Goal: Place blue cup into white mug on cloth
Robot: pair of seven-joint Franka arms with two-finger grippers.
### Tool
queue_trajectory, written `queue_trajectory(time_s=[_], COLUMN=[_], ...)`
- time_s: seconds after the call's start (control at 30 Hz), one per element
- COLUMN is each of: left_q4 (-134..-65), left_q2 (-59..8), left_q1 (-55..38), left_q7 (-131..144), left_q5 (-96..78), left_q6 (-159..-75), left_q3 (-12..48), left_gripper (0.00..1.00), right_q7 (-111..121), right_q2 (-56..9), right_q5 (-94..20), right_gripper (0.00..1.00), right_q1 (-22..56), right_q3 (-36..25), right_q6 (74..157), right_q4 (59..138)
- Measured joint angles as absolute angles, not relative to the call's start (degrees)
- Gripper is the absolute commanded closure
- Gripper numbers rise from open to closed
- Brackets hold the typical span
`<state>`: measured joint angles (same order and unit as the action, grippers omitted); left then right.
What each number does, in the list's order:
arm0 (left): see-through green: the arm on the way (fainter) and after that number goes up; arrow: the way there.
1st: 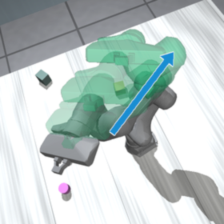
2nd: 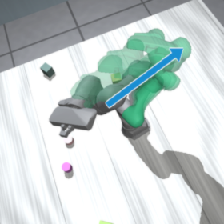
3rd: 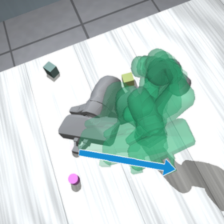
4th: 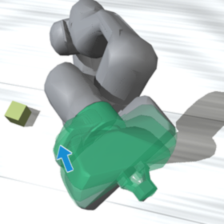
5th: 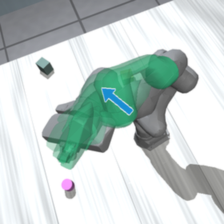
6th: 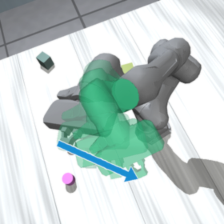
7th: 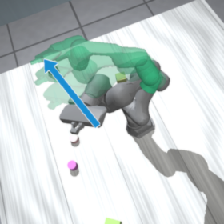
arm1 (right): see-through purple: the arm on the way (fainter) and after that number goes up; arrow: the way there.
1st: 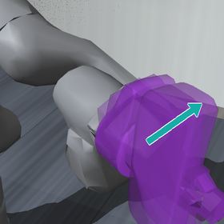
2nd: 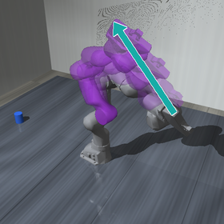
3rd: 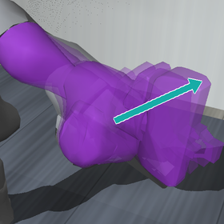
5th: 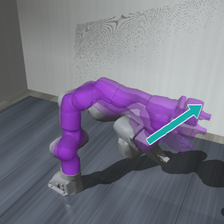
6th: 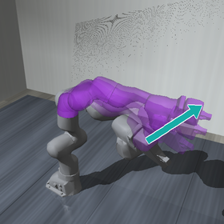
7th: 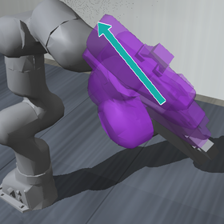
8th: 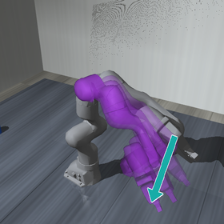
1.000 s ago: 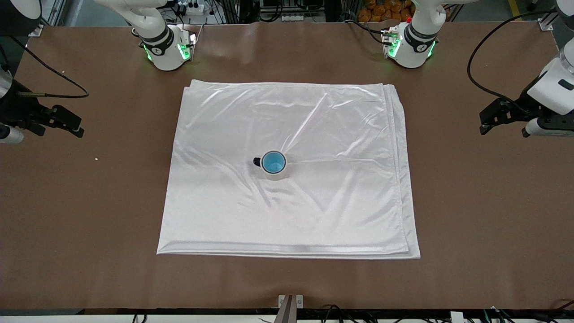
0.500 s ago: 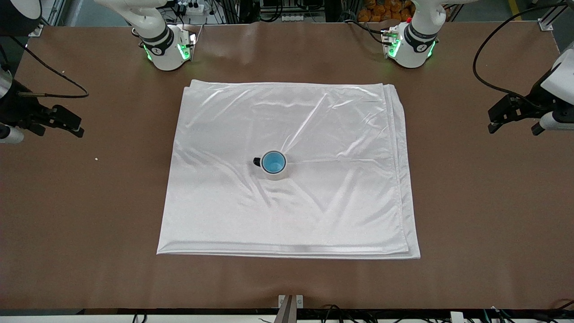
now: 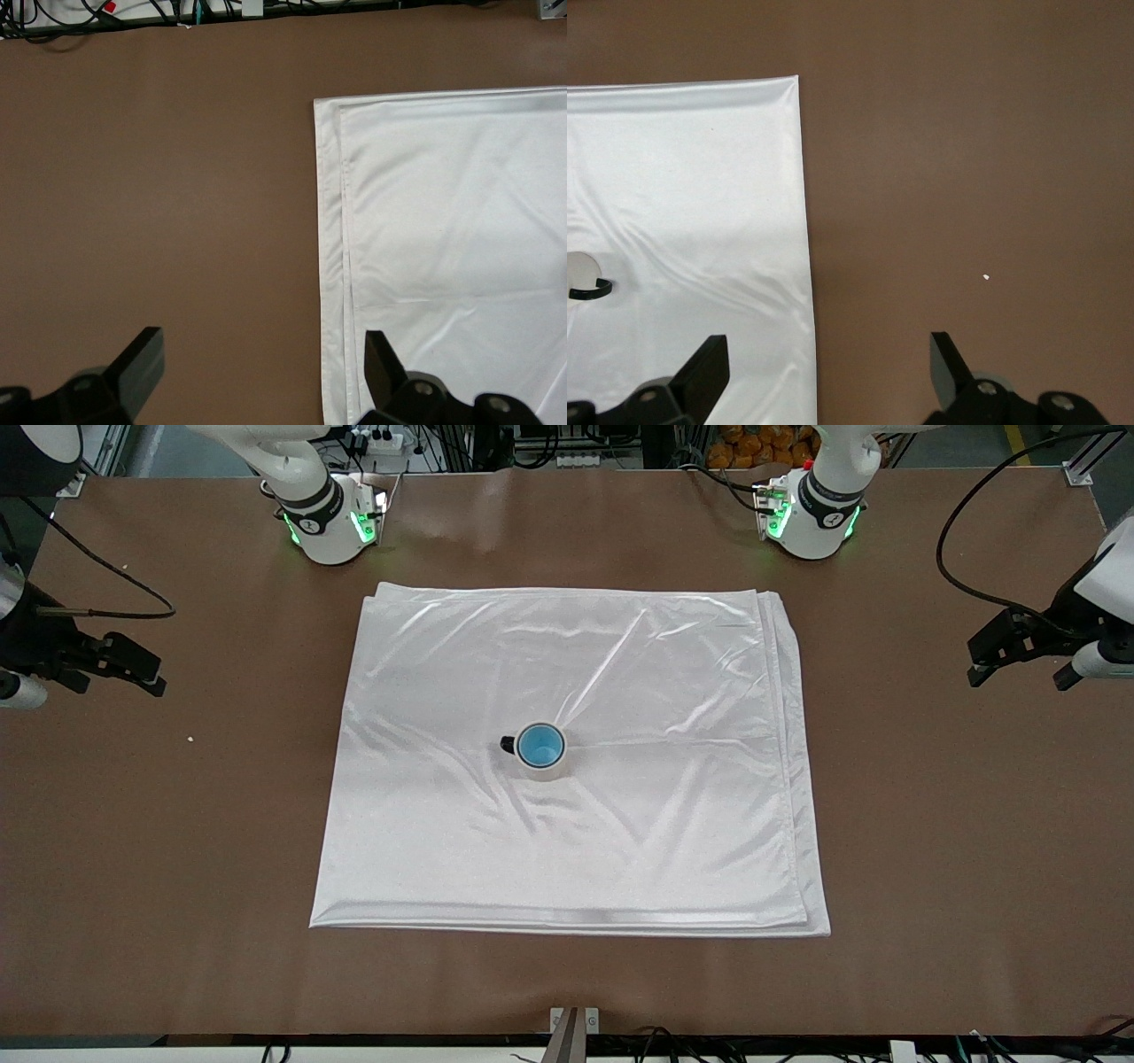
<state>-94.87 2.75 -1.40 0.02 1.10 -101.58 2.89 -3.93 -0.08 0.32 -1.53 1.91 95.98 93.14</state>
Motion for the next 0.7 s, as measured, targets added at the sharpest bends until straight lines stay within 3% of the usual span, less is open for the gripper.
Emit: queue_trajectory(time_s=[0.7], left_q4=[-94.99], left_q2=[2.56], left_q1=[-1.4], left_q7=[0.02], left_q5=[-1.15], left_q6=[-99.62], left_q3=[2.87], left_gripper=[0.0], right_q7=[-3.93], right_q2=[-0.08], right_q5=[0.32], right_gripper=[0.0], right_q1=[-1.64], right_q3=[1.85], right_q6=[95.98], right_q4=[93.14])
